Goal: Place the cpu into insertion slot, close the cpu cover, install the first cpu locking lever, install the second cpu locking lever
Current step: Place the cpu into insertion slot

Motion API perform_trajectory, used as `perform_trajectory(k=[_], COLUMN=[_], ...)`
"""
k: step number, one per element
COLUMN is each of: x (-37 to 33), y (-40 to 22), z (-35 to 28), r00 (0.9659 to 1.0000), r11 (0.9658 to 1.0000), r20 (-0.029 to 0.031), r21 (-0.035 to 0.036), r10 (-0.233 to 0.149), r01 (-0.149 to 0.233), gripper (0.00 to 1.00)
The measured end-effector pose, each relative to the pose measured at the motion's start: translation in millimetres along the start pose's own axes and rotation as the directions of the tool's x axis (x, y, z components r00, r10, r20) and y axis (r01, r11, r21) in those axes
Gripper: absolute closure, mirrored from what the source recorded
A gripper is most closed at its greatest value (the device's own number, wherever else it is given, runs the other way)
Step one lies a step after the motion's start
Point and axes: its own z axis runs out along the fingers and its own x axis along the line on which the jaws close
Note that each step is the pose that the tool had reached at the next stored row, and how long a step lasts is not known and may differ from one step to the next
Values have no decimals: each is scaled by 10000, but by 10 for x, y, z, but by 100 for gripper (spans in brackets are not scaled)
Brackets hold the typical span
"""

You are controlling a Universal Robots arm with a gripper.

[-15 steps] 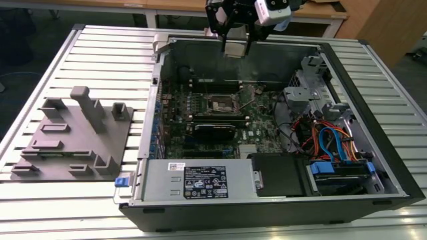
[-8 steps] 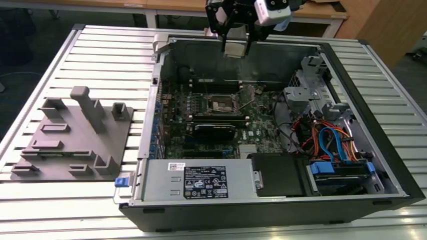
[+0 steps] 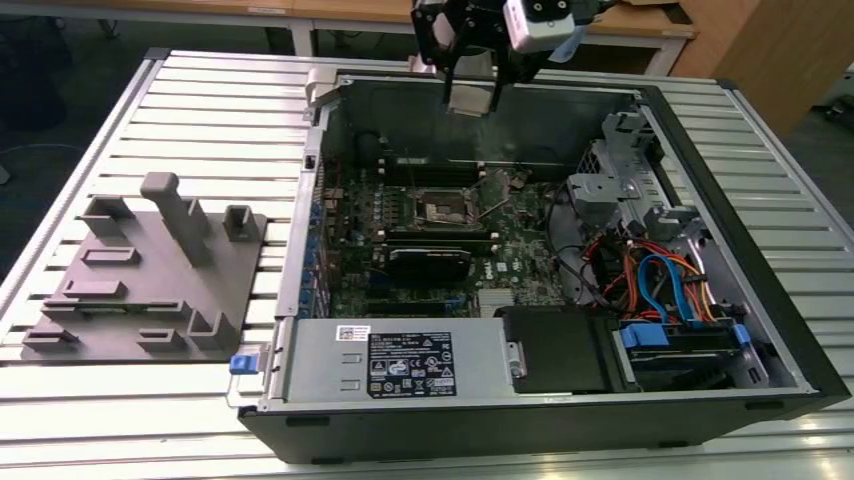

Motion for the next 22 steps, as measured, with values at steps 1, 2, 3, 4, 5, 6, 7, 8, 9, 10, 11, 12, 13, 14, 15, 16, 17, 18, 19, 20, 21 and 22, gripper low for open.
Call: perform_trajectory(k=[1, 2, 3, 4, 5, 6, 7, 8, 9, 10, 11, 12, 13, 14, 15, 16, 17, 18, 19, 20, 21, 22], x=[0, 1, 1, 1, 1, 1, 1, 1, 1, 1, 1, 1, 1, 1, 1, 1, 1, 1, 1, 1, 1, 1], y=[0, -1, 0, 0, -1, 0, 0, 0, -1, -1, 0, 0, 0, 0, 0, 0, 0, 0, 0, 0, -1, -1], z=[1, 1, 1, 1, 1, 1, 1, 1, 1, 1, 2, 1, 1, 2, 1, 2, 2, 2, 2, 2, 2, 2], r00=[9999, 9998, 9997, 9997, 9997, 9997, 9997, 9997, 9997, 9997, 9996, 9996, 9996, 9995, 9995, 9994, 9993, 9992, 9989, 9987, 9985, 9983], r11=[9999, 9998, 9997, 9997, 9997, 9997, 9997, 9997, 9997, 9997, 9996, 9996, 9996, 9995, 9995, 9994, 9993, 9992, 9989, 9987, 9985, 9983], r20=[11, 18, 21, 21, 22, 22, 22, 22, 22, 23, 24, 25, 26, 28, 30, 32, 34, 37, 41, 45, 49, 52], r21=[-2, -4, -5, -6, -6, -6, -5, -6, -6, -6, -7, -7, -7, -8, -8, -8, -9, -9, -10, -11, -12, -13], r10=[115, 204, 233, 236, 240, 242, 242, 244, 247, 255, 265, 278, 292, 310, 330, 351, 373, 410, 458, 503, 547, 586], r01=[-115, -204, -233, -236, -240, -242, -242, -244, -247, -255, -265, -278, -292, -310, -330, -351, -373, -410, -458, -503, -547, -586], gripper=[46, 46, 46, 46, 46, 46, 46, 46, 46, 46, 46, 46, 46, 46, 46, 46, 46, 46, 46, 46, 46, 46])
